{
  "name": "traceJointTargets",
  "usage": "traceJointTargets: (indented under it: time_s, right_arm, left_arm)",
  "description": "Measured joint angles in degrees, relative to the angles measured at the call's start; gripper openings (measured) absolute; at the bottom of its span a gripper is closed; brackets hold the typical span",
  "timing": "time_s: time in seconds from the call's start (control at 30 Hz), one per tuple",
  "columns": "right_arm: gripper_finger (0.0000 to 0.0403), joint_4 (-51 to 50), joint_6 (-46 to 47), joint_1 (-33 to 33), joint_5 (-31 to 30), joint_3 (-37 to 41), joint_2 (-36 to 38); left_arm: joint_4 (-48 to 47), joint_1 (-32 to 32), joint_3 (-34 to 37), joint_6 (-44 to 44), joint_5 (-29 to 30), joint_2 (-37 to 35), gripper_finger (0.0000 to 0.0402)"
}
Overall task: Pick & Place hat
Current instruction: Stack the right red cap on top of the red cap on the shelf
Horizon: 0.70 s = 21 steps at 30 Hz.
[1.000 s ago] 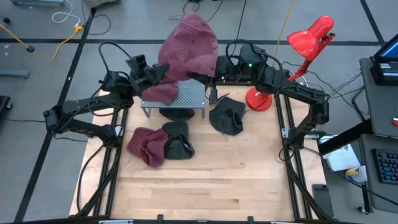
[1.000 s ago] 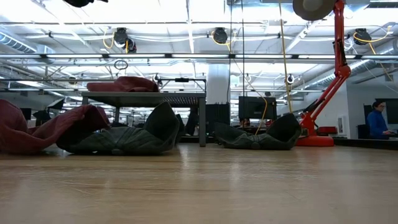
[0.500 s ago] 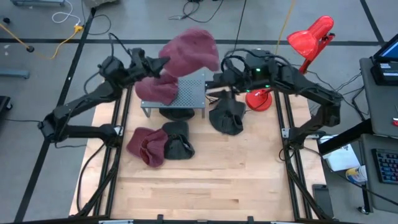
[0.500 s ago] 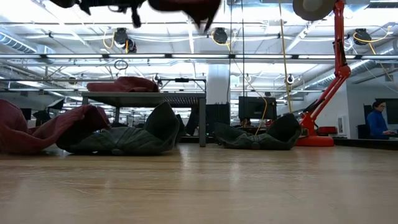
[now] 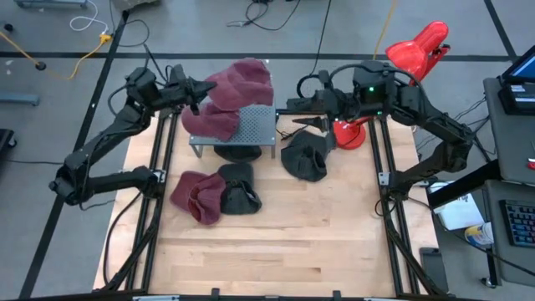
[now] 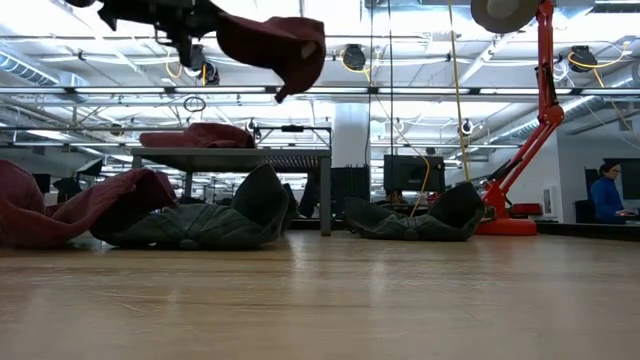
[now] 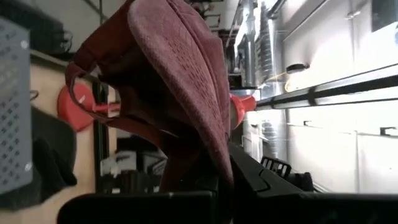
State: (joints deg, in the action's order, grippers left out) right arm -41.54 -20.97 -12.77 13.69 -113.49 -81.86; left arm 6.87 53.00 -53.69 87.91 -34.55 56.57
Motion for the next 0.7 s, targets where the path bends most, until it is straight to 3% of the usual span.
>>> traceJointTargets:
  time_s: [0.13, 0.53, 0.7]
  right_arm:
    - [0.0105, -1.2, -1.2, 0.0, 0.0, 0.0, -0.1]
    - [0.0105, -4.0, -2.3, 0.0, -0.1, 0.0, -0.1]
    - [0.0105, -4.4, -2.3, 0.0, -0.1, 0.0, -0.1]
  left_arm:
    - [-6.1, 3.3, -1.2, 0.0, -5.3, -0.1, 0.0007]
    - [-42.9, 12.5, -18.3, -21.1, -13.7, 4.2, 0.0007]
    - [-54.4, 15.3, -22.1, -28.3, -17.2, 7.1, 0.0007]
